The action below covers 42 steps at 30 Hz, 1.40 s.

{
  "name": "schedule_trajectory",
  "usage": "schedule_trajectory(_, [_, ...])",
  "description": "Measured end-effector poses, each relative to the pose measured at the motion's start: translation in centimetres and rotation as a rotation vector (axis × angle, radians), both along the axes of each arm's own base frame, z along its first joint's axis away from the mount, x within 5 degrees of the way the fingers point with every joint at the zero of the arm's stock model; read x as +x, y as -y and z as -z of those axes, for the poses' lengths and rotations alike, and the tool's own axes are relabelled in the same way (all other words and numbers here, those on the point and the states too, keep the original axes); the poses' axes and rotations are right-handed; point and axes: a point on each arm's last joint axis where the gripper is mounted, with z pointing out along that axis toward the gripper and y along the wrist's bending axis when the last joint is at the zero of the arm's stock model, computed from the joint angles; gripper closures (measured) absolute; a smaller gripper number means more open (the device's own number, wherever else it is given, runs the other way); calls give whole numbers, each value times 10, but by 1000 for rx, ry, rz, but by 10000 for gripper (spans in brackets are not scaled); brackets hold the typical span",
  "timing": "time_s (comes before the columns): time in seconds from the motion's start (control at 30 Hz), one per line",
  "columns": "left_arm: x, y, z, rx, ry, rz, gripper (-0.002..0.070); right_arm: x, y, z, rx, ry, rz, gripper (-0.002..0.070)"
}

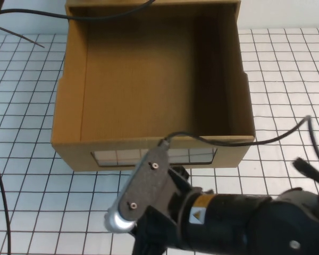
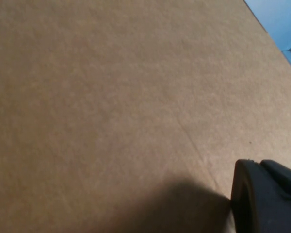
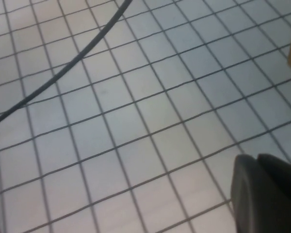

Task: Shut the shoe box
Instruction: Close the shoe box with your right arm

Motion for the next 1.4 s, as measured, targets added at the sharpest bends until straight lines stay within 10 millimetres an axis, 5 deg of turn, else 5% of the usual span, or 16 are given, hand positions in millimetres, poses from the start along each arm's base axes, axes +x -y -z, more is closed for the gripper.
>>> schedule_trajectory(0.43, [-1,1,-1,-9,-2,5,680,62,-45,18,-118,258,-47,689])
schedule_trajectory(1.07, [0,1,0,-10,-7,8,680,232,-42,-1,-116,340,98,689])
schedule_trajectory(1.4, [-1,1,0,-8,-10,11,680,245,-44,-5,-104,304,54,689])
